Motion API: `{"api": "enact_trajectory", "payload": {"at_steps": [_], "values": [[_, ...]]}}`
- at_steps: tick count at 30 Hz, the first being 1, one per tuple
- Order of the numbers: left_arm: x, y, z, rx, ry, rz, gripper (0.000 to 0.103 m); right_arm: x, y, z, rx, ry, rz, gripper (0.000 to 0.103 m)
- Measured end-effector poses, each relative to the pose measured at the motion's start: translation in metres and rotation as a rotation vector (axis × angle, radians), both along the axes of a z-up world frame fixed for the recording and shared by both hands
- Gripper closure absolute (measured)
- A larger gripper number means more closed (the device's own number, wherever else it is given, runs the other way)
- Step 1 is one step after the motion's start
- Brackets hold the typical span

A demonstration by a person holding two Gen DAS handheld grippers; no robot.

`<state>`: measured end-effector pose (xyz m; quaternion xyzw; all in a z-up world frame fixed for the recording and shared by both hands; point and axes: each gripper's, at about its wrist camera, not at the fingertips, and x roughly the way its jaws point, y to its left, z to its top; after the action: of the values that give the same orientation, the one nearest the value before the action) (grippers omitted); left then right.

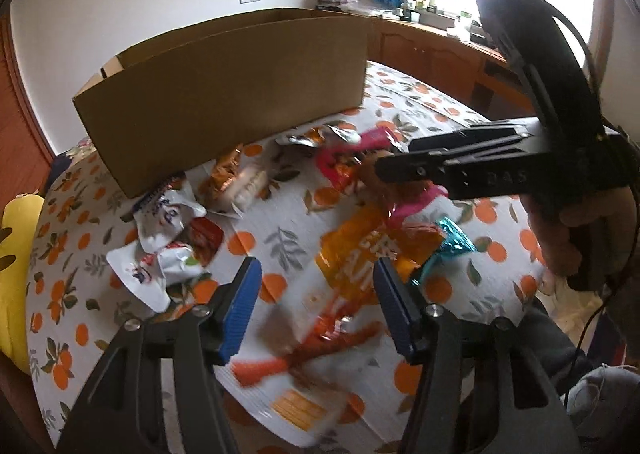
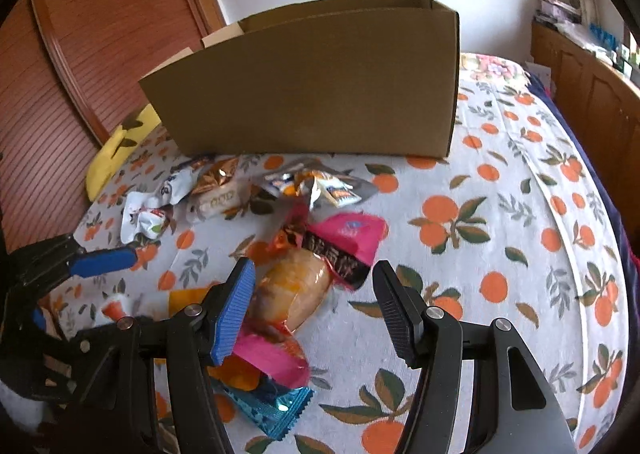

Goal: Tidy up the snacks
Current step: 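Move the right tool back to the pile and grasp the pink sausage packet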

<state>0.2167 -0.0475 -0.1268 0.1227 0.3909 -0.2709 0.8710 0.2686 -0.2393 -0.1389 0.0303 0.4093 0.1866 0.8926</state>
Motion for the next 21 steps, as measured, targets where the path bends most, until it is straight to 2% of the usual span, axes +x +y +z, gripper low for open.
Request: {"api": "enact_trajectory", "payload": {"at_steps": [2, 4, 9, 16, 21], "values": [[-0.005, -0.002, -0.002, -0.014, 0.025, -0.025, 0.034, -0.001, -0.003, -0.003, -0.006, -0.001, -0.007, 0.041], [-0.007, -0.004, -0.003, -0.016, 0.034, -0.049, 0.034, 0.001, -0.009, -0.008, 0.012, 0.011, -0.012, 0.041], [-0.013, -0.014, -0.006, 0.053, 0.022, -0.078, 0.034, 0.004, -0.020, -0.017, 0.084, 0.020, 0.004, 0.040], [-0.007, -0.023, -0.018, 0.151, 0.017, -0.105, 0.034, 0.001, -0.013, -0.017, 0.037, -0.006, 0.007, 0.039], [-0.005, -0.026, -0.018, 0.173, 0.000, -0.105, 0.034, 0.000, -0.010, -0.018, 0.023, -0.015, 0.002, 0.039]]}}
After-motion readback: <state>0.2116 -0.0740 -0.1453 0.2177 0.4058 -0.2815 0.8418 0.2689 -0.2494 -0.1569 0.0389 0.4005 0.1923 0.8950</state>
